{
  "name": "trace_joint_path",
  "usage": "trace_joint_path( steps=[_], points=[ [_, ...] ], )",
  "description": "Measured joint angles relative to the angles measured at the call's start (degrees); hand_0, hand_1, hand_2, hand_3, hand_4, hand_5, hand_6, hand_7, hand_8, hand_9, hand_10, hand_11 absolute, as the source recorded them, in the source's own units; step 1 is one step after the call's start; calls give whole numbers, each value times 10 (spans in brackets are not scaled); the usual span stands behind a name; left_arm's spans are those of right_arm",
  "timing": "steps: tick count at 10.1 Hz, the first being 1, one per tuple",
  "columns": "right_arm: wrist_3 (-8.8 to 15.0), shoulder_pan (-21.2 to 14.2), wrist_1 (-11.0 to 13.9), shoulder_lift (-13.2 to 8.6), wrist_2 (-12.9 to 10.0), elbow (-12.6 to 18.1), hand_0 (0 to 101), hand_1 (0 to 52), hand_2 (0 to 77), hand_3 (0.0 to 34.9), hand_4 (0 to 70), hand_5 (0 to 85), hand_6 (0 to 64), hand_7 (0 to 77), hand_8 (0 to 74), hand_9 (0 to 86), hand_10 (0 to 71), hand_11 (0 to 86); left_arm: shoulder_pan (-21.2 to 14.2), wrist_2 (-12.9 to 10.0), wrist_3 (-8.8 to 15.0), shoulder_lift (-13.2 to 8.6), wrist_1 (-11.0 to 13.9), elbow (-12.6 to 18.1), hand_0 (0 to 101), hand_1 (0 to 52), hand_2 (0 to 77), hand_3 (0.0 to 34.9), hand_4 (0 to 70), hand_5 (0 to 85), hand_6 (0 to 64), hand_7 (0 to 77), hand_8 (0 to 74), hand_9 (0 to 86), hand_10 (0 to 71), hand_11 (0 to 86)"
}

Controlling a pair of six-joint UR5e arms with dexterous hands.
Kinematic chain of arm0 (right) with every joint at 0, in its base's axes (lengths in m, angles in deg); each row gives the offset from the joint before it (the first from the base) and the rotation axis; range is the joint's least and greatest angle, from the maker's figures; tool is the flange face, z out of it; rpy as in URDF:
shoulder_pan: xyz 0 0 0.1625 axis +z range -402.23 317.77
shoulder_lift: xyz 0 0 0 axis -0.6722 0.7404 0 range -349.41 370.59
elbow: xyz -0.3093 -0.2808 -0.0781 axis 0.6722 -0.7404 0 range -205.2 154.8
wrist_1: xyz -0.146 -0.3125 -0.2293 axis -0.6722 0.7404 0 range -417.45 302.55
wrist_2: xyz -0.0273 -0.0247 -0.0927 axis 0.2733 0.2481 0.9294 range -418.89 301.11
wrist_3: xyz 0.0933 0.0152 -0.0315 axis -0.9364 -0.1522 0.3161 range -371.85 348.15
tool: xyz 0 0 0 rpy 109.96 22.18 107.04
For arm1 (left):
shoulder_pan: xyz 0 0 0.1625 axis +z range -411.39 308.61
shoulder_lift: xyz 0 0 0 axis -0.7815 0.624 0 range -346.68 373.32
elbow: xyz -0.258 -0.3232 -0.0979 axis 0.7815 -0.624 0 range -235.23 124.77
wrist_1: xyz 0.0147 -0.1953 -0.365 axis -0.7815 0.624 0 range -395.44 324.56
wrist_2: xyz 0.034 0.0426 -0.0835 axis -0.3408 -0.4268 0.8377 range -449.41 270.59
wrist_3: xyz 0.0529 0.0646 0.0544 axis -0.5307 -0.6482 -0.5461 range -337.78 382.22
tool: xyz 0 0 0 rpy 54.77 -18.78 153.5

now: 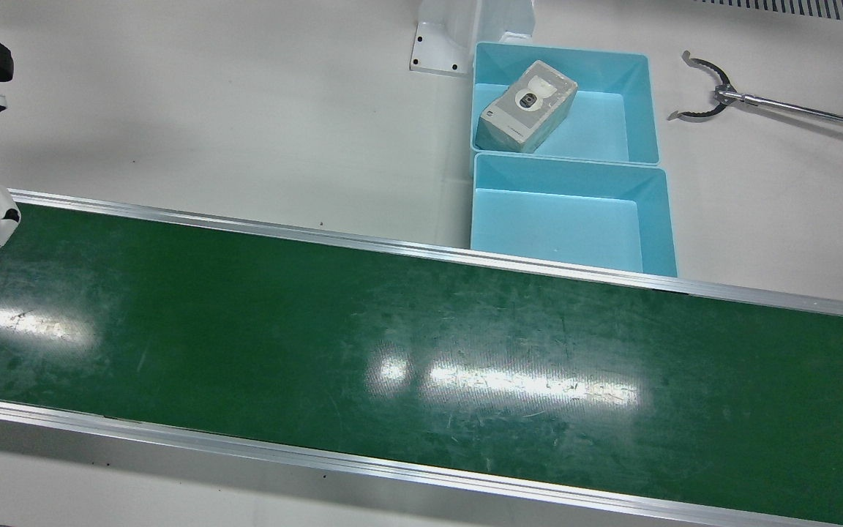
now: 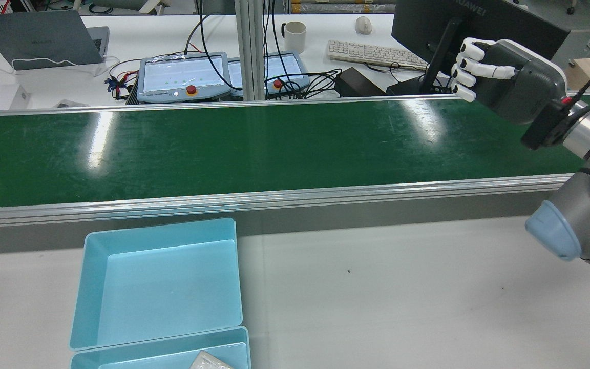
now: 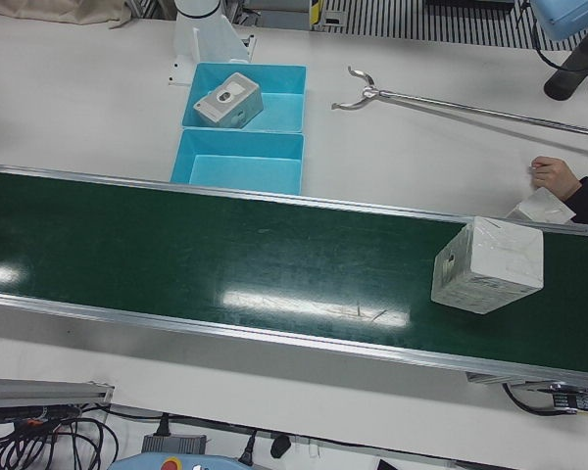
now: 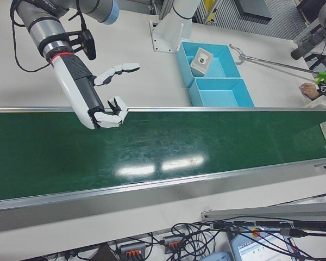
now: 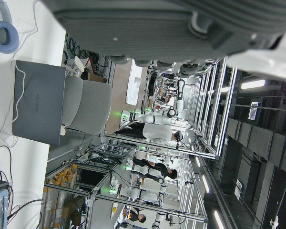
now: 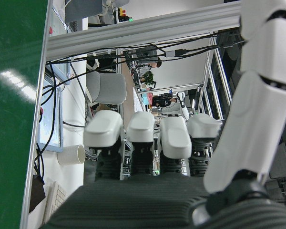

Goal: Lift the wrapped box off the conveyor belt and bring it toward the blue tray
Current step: 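Lower the right hand toward the belt surface, palm facing the oncoming box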

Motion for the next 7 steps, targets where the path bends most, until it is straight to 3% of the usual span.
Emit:
trace_joint_path(
  steps=[1,2,7],
  points=[
    [-1,-5,1,-5,0,-2,463,22,185,6,485,698,627,698,654,698,698,698,0,0,0,0,0,0,0,0,5,0,0,11,0,5,5,0,0,5],
    [-2,-7,2,-9,0,-3,464,22,180,7,469,687,627,698,627,704,649,698,0,0,0,0,0,0,0,0,5,0,0,11,0,5,5,0,0,5],
    [-8,-6,3,-12,-2,6,464,22,180,6,480,698,627,698,682,698,698,698,0,0,0,0,0,0,0,0,5,0,0,11,0,5,5,0,5,0]
  ],
)
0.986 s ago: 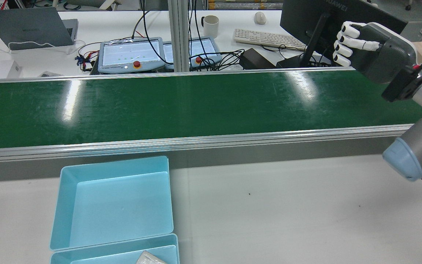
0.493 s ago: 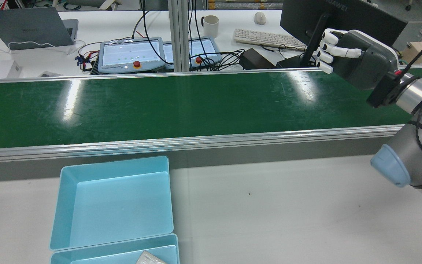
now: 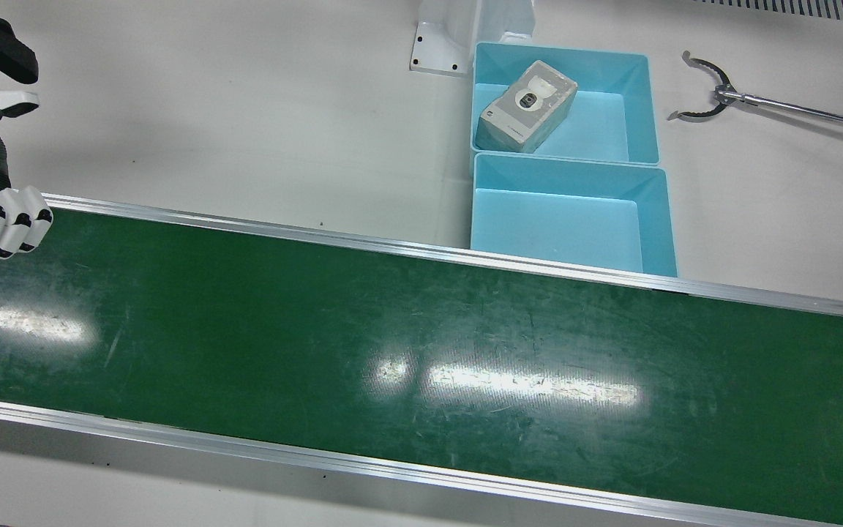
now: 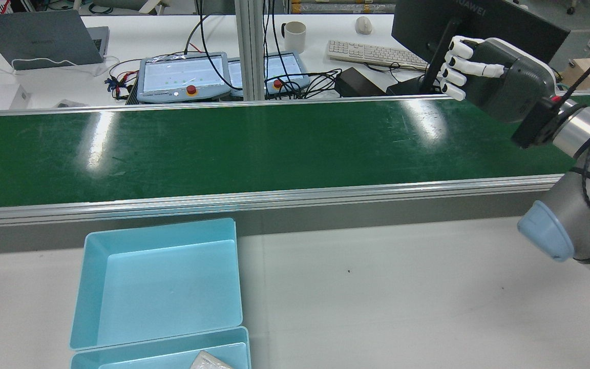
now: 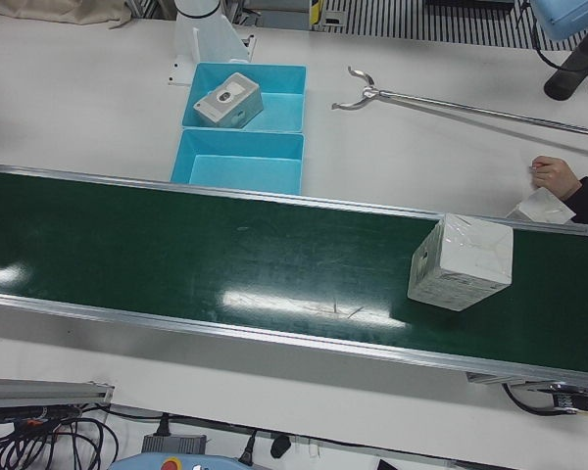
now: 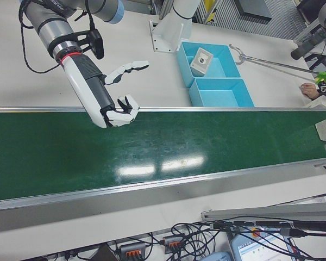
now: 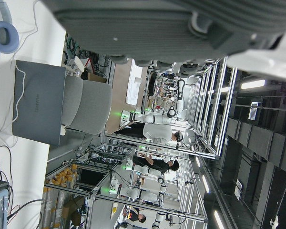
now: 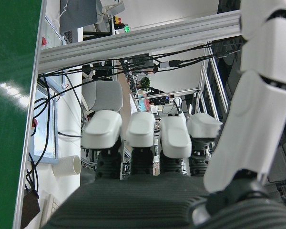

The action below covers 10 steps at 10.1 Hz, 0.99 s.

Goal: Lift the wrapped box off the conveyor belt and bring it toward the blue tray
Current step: 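Lower the right hand toward the belt surface, palm facing the oncoming box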

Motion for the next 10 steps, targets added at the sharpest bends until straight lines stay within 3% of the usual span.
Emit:
trace_joint_path(
  steps=[1,6,10],
  points=[
    [0,-1,-2,0,-1,-2,464,22,191,6,529,698,627,698,698,698,698,698,0,0,0,0,0,0,0,0,11,0,0,11,0,5,5,0,5,0],
    [1,9,-5,6,-4,-9,424,22,207,6,622,698,627,698,698,704,698,698,0,0,0,0,0,0,0,0,11,0,0,11,0,5,5,0,5,0],
    [-2,12,-3,5,-3,10,437,22,213,6,622,698,627,698,698,704,698,698,0,0,0,0,0,0,0,0,5,0,0,11,0,5,5,0,5,0]
  ],
)
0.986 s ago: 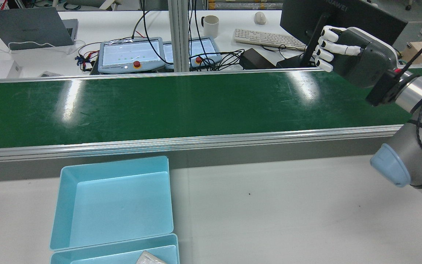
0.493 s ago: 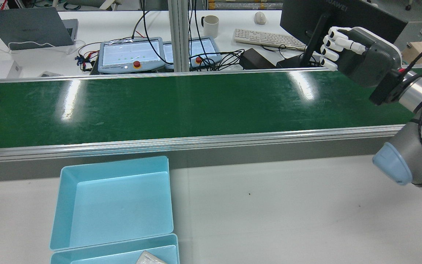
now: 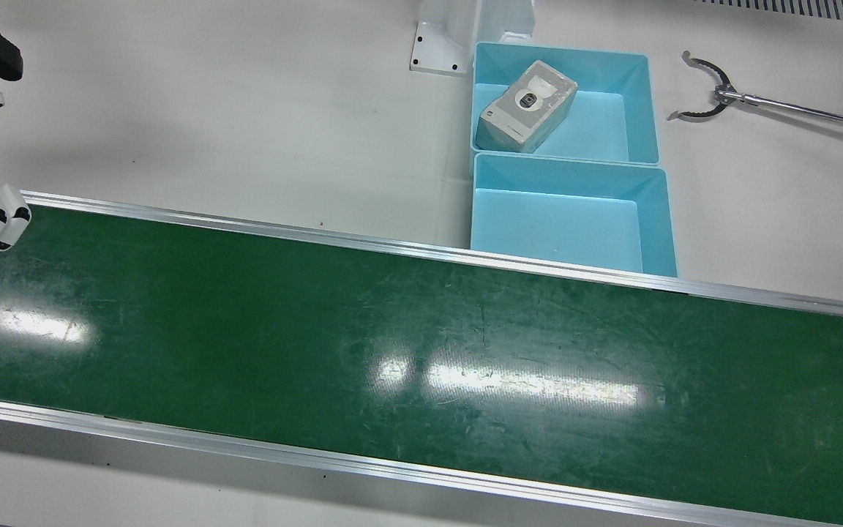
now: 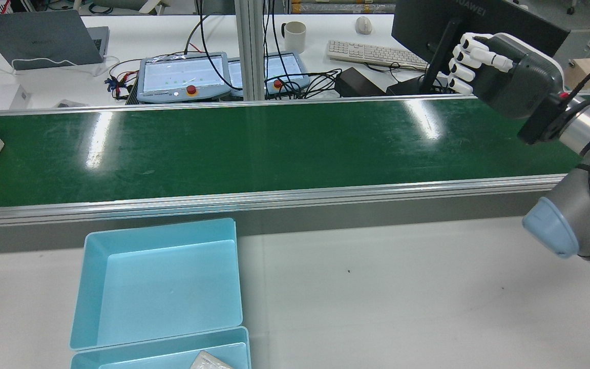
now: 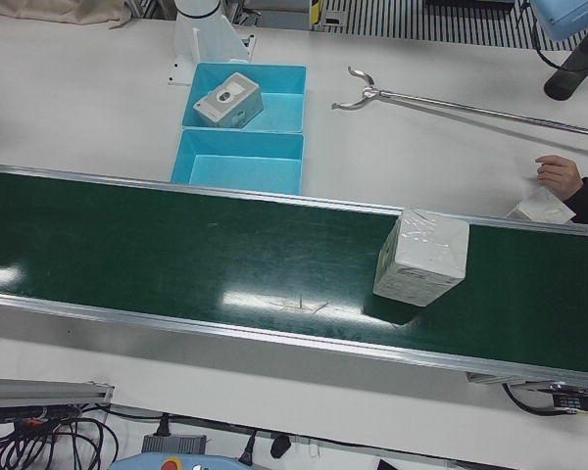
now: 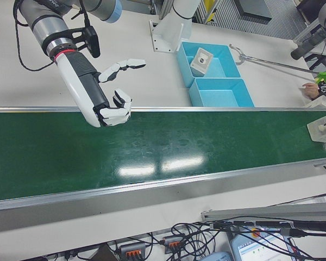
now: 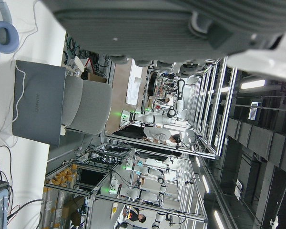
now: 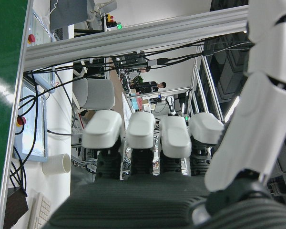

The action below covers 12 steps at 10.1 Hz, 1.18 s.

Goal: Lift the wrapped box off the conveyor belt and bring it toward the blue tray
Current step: 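Lower the right hand toward the belt surface, palm facing the oncoming box, then swing the right hand along the belt toward the wrapped white box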

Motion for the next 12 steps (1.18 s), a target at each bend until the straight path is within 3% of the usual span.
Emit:
trace_joint_path(
  steps=[1,4,10,11,12],
  points=[
    [-1,0,3,1,0,9,440,22,191,5,551,698,627,698,698,704,698,698,0,0,0,0,0,0,0,0,11,0,0,11,0,5,5,0,5,0],
    [-3,4,5,2,1,20,453,16,196,5,513,698,627,698,698,698,698,698,0,0,0,0,0,0,0,0,11,0,0,11,0,5,5,0,5,0],
    [5,-2,1,-8,-2,7,455,22,169,6,551,698,627,698,698,704,698,698,0,0,0,0,0,0,0,0,11,0,0,11,0,5,5,0,0,5],
    [10,-9,1,-21,-6,-1,456,22,169,6,551,698,627,698,698,698,698,698,0,0,0,0,0,0,0,0,11,0,0,11,0,5,5,0,5,0],
    [16,-25,4,-34,-29,-5,456,22,191,7,551,698,627,698,698,698,698,698,0,0,0,0,0,0,0,0,11,0,0,11,0,5,5,0,0,0]
  ],
)
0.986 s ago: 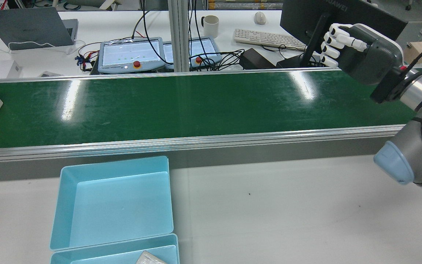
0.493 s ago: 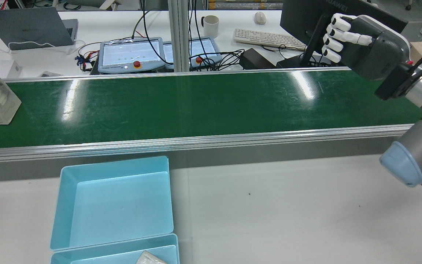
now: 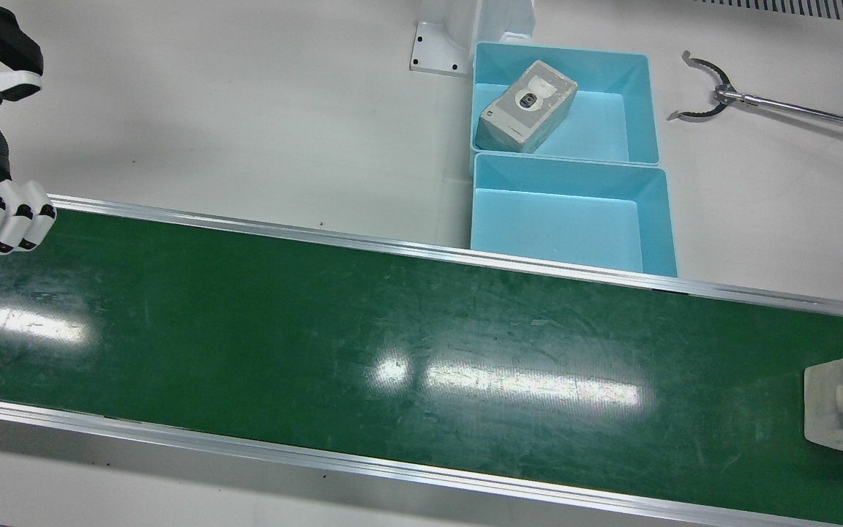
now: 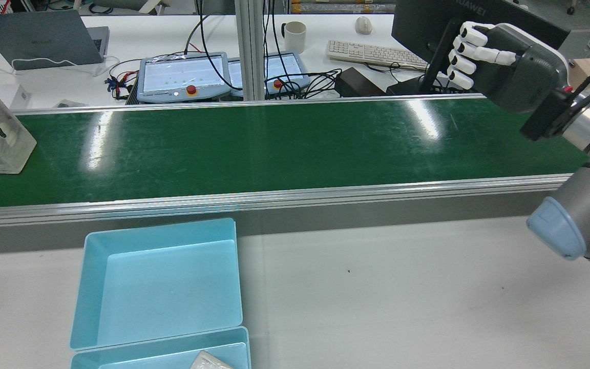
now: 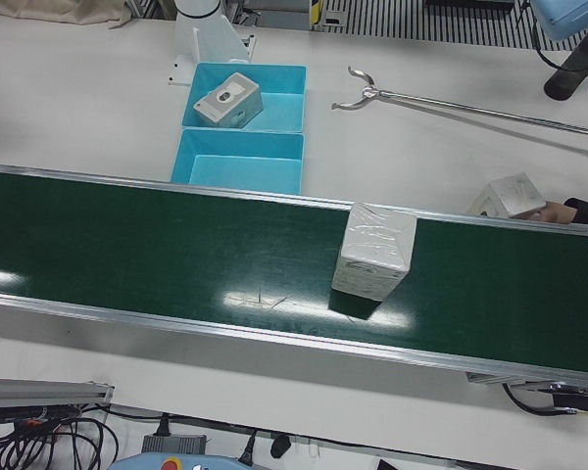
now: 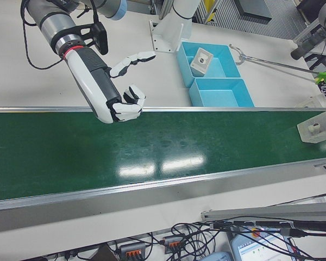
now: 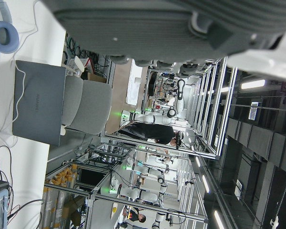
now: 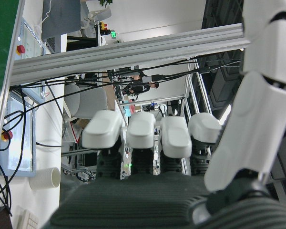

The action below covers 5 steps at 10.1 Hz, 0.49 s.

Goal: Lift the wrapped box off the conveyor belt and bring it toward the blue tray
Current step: 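Swing the right hand along the belt toward the wrapped white box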

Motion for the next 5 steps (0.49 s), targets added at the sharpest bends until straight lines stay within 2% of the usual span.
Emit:
trace_joint_path(
  steps=[3,4,5],
  points=[
    [19,-100,7,-44,-124,-6,456,22,207,6,573,698,627,698,698,698,698,698,0,0,0,0,0,0,0,0,5,0,0,11,0,5,5,0,0,0],
    [33,-132,8,-62,-158,-12,526,38,338,5,540,704,627,698,567,704,589,698,0,0,0,0,0,0,0,0,11,0,0,11,0,5,5,0,0,0],
    [46,-165,9,-78,-194,-18,526,38,338,5,540,704,627,698,567,704,589,698,0,0,0,0,0,0,0,0,11,0,0,11,0,5,5,0,5,0]
  ],
)
